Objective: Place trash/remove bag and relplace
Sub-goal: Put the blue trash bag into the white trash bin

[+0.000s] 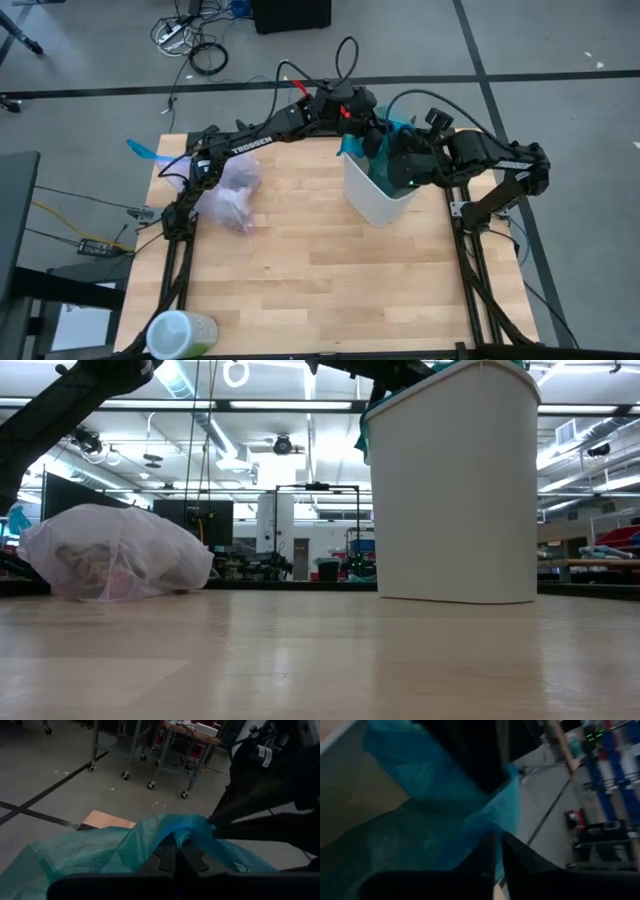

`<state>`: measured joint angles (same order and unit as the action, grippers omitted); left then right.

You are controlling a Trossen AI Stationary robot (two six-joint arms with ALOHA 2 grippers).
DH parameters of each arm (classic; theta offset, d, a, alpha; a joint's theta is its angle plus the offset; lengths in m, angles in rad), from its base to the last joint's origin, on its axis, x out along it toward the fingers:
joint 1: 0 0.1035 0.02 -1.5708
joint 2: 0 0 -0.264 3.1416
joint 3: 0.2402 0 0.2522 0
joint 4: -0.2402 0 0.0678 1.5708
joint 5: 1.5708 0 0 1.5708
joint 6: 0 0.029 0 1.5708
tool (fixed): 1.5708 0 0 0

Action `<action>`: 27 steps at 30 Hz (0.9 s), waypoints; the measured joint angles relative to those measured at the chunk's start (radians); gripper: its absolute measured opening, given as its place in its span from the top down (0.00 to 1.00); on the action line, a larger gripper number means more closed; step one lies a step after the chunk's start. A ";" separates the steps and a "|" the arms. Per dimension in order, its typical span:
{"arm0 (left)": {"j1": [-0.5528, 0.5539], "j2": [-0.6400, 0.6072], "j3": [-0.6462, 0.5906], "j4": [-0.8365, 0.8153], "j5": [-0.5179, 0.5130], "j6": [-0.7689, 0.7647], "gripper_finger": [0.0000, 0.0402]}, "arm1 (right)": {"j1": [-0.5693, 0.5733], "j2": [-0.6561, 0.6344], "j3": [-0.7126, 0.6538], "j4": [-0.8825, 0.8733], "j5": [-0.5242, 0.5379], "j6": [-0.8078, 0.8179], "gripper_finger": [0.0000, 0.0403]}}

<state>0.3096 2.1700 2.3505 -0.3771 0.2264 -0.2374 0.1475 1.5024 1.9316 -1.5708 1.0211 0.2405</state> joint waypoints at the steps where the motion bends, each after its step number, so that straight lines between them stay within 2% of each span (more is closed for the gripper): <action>1: 0.000 0.000 0.000 0.000 -0.001 0.003 0.99 | -0.003 0.000 0.000 0.001 -0.023 0.000 0.96; 3: 0.001 0.000 0.000 -0.008 -0.023 0.027 0.99 | 0.004 -0.001 0.000 0.002 -0.077 0.006 0.99; 5: 0.009 0.000 0.000 -0.032 -0.051 0.045 0.99 | 0.020 0.001 0.010 0.000 -0.127 0.046 0.96; 9: 0.029 0.000 0.000 -0.068 -0.054 0.050 0.99 | 0.071 0.000 0.058 0.000 -0.182 0.089 0.83; 13: 0.021 0.000 0.000 -0.028 -0.031 0.042 0.99 | 0.136 -0.005 0.144 0.001 -0.231 0.149 0.71; 19: -0.005 0.000 0.000 0.098 -0.035 -0.006 0.99 | 0.213 -0.006 0.205 0.000 -0.179 0.212 0.62; 27: -0.014 -0.001 0.000 0.101 -0.039 -0.009 0.99 | 0.217 0.000 0.204 0.000 -0.089 0.173 0.61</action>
<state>0.2957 2.1693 2.3505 -0.2760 0.1879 -0.2465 0.3642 1.5023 2.1361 -1.5712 0.9317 0.4135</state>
